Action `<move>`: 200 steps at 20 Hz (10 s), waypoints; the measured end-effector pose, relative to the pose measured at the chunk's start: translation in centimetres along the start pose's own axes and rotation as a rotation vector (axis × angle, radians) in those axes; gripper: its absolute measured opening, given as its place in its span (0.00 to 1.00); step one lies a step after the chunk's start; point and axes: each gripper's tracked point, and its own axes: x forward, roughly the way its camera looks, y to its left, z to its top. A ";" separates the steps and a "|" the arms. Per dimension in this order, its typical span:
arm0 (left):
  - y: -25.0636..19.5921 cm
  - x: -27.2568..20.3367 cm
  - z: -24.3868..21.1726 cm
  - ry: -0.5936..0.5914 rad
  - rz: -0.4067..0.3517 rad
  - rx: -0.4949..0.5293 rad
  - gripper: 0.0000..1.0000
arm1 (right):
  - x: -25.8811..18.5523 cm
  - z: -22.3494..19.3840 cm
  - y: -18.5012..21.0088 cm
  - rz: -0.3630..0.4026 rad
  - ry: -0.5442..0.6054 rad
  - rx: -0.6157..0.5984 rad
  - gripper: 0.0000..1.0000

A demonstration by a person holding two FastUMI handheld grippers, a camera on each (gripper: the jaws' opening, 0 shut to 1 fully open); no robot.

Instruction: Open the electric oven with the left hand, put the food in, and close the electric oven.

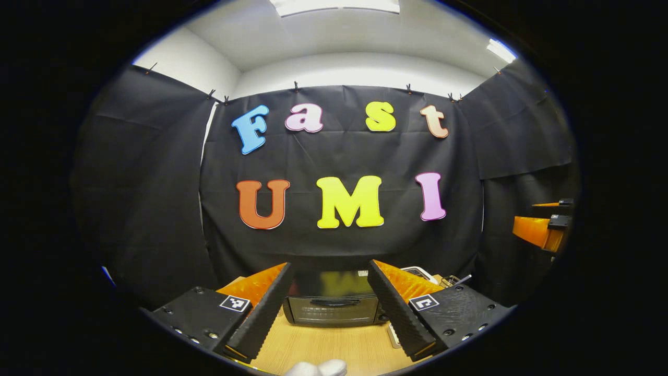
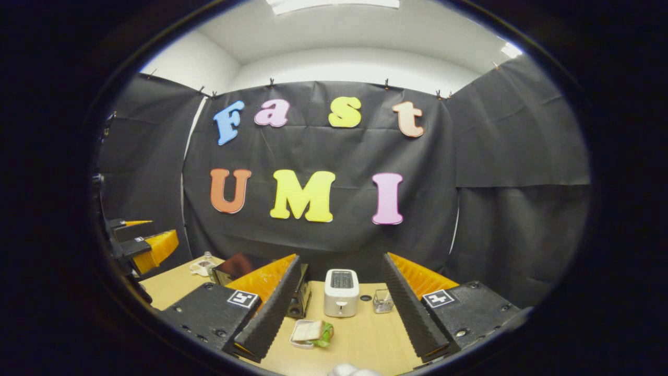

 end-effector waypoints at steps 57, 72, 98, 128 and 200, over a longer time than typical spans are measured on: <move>-1.8 9.6 -29.4 0.481 -0.075 0.024 0.97 | -3.5 -9.1 -3.8 -0.119 0.268 -0.006 1.00; -2.0 5.0 -35.4 0.684 -0.087 0.037 0.95 | -4.4 -11.6 -4.8 -0.121 0.317 -0.025 1.00; 5.5 -3.6 -20.3 0.434 -0.009 -0.076 0.95 | 4.5 -30.4 1.9 0.131 0.583 0.254 1.00; 7.1 -8.2 -6.3 0.209 0.230 0.004 0.95 | 15.4 -28.7 7.1 0.429 0.633 0.634 0.41; 10.8 -4.9 -19.5 0.405 -0.061 -0.045 0.95 | 11.8 -23.7 17.2 0.059 0.368 0.322 1.00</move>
